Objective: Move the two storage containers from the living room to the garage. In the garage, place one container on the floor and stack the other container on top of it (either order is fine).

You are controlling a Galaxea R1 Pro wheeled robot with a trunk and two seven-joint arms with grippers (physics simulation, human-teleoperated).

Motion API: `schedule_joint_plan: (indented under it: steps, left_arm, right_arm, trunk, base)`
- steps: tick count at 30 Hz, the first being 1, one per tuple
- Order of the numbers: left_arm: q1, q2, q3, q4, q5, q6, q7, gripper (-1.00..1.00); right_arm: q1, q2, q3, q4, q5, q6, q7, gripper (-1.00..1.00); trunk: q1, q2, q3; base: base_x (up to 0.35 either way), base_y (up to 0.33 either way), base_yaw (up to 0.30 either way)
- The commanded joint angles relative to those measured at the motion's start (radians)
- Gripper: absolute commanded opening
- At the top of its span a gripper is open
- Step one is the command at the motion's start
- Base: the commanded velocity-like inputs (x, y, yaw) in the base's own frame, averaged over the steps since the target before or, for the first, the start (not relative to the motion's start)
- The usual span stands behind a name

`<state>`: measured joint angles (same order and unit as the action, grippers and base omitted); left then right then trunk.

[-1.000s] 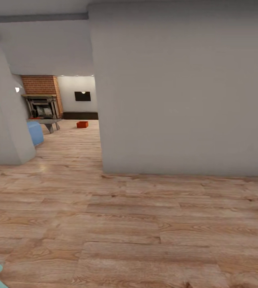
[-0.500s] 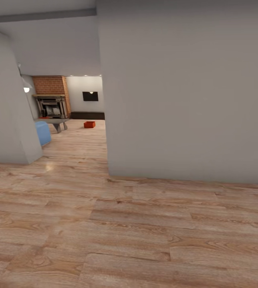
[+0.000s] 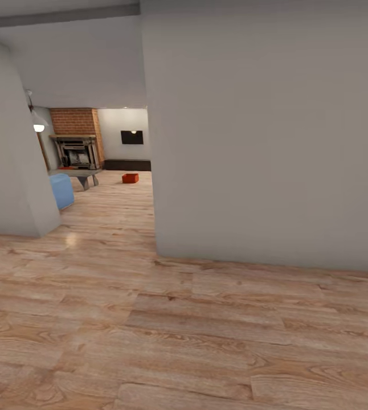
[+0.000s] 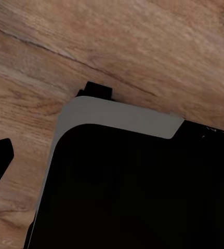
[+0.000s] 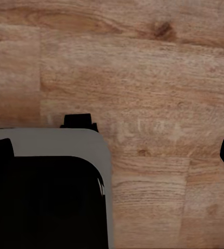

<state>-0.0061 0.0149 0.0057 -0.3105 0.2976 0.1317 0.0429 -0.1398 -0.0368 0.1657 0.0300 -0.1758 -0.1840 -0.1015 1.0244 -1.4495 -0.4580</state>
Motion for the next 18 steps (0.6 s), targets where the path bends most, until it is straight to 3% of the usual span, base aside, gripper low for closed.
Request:
schedule_joint_plan:
  steps: [1,18]
  left_arm:
    - [0.0,0.0,0.0,-0.002,0.006,0.006,0.003,1.0]
    - [0.0,0.0,0.0,-0.001,0.006,0.006,0.003,1.0]
  right_arm:
    - [-0.001,0.0,0.009,0.003,-0.01,-0.006,0.0,1.0]
    - [-0.001,0.0,0.011,0.003,-0.01,-0.005,0.0,1.0]
  trunk:
    - [0.001,0.0,-0.001]
    - [0.001,0.0,0.003]
  base:
    - [0.325,0.0,0.219]
    - [0.325,0.0,0.252]
